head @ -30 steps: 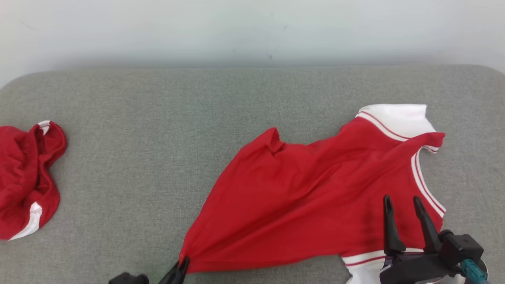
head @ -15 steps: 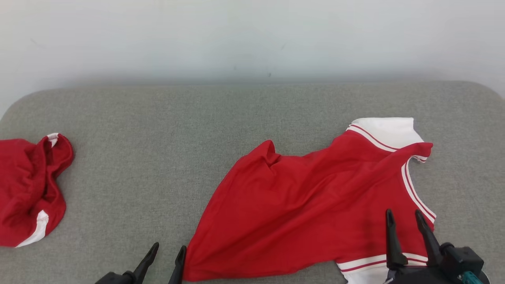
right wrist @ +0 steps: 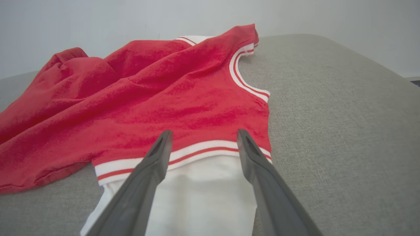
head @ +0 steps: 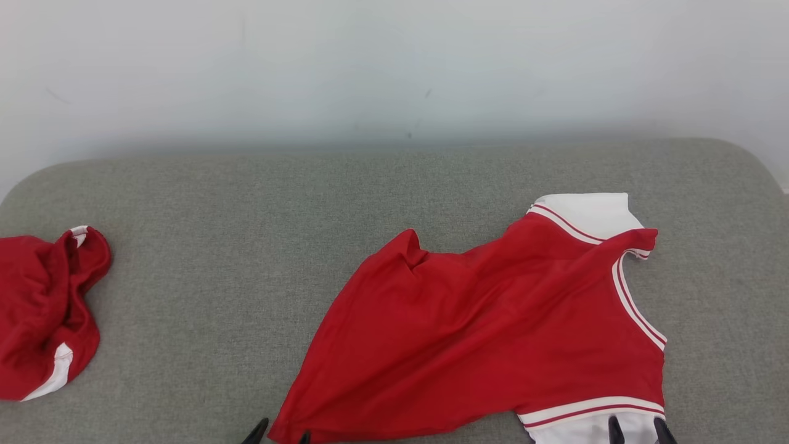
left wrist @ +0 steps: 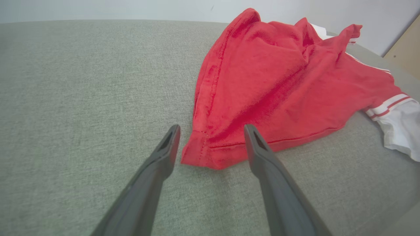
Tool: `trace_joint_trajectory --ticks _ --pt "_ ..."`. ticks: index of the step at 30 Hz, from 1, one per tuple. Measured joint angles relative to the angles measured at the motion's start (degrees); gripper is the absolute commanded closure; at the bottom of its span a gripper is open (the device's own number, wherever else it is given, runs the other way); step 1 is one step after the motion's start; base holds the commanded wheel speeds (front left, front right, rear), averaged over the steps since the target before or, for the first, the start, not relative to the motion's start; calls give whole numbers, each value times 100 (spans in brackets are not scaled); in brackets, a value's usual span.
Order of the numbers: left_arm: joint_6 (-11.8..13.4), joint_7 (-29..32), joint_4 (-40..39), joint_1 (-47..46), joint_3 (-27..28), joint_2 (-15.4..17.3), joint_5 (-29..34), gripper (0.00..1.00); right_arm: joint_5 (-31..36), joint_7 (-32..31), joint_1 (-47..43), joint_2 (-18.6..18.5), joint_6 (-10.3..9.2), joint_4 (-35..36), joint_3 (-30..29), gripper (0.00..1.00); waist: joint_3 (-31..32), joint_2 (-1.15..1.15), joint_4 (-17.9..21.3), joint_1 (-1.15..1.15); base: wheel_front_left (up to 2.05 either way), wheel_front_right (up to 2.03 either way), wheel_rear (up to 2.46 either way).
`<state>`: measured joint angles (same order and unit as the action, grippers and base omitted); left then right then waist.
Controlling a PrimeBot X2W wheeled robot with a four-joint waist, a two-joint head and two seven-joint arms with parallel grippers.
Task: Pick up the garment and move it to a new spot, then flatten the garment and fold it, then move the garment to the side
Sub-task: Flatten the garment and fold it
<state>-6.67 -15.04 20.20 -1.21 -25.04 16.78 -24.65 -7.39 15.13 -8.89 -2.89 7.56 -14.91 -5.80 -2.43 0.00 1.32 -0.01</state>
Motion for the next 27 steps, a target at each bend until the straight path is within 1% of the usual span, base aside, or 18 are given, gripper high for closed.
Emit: trace_joint_trajectory --ticks 2,7,19,27 --pt "-40 0 32 -12 -80 33 51 0 -5 1 -199 -1 -1 -37 -4 0 19 0 -16 1 0 0 0" --pt "-46 0 64 -86 -233 144 55 0 -37 0 -514 -2 -1 -202 67 0 2 0 -22 0 0 0 0" --pt "-74 47 221 -510 -547 298 -218 0 -118 0 -603 0 -1 -634 115 0 -138 0 55 0 0 0 0" --pt "-74 51 404 -731 -780 367 -379 0 -118 1 -410 -3 0 -979 49 0 -232 0 105 1 0 0 0"
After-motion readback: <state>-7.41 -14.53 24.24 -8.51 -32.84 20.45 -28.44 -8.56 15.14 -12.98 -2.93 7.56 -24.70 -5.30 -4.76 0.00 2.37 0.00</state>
